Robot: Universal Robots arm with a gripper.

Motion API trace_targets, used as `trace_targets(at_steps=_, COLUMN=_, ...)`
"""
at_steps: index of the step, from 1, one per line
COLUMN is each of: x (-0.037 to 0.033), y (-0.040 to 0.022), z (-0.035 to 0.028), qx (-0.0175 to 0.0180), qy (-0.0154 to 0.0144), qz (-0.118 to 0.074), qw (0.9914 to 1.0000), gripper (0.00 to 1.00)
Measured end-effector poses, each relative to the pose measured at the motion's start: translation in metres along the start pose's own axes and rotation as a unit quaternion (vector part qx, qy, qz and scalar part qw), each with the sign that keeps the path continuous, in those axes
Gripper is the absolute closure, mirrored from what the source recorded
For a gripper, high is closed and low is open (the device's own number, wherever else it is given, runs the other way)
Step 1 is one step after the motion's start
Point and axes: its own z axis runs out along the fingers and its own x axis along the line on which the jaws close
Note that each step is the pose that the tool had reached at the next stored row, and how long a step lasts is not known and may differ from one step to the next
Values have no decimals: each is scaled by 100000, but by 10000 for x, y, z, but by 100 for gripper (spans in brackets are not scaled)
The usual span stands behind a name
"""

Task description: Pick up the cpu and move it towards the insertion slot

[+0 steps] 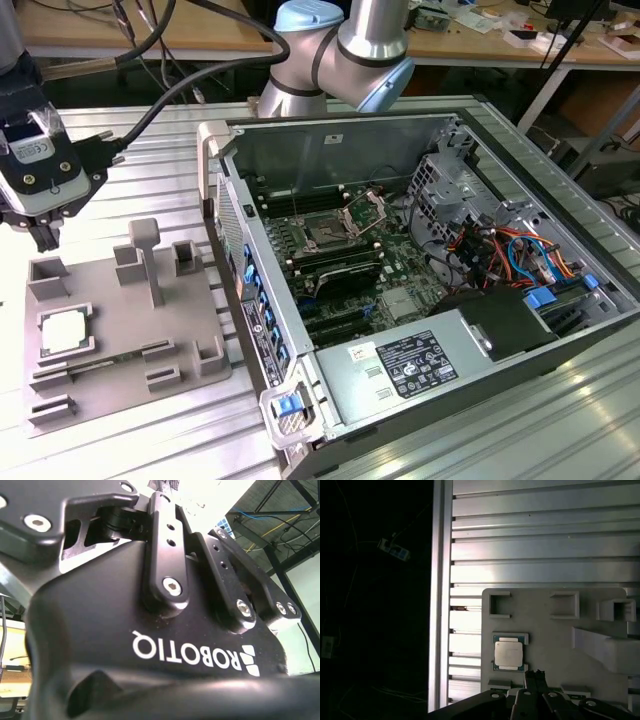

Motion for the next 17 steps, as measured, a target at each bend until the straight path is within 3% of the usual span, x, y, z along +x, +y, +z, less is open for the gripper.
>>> trace_targets(at_steps=17, x=0, y=-2, z=60, qx=0, qy=1, qz=2, qw=100000, gripper=89)
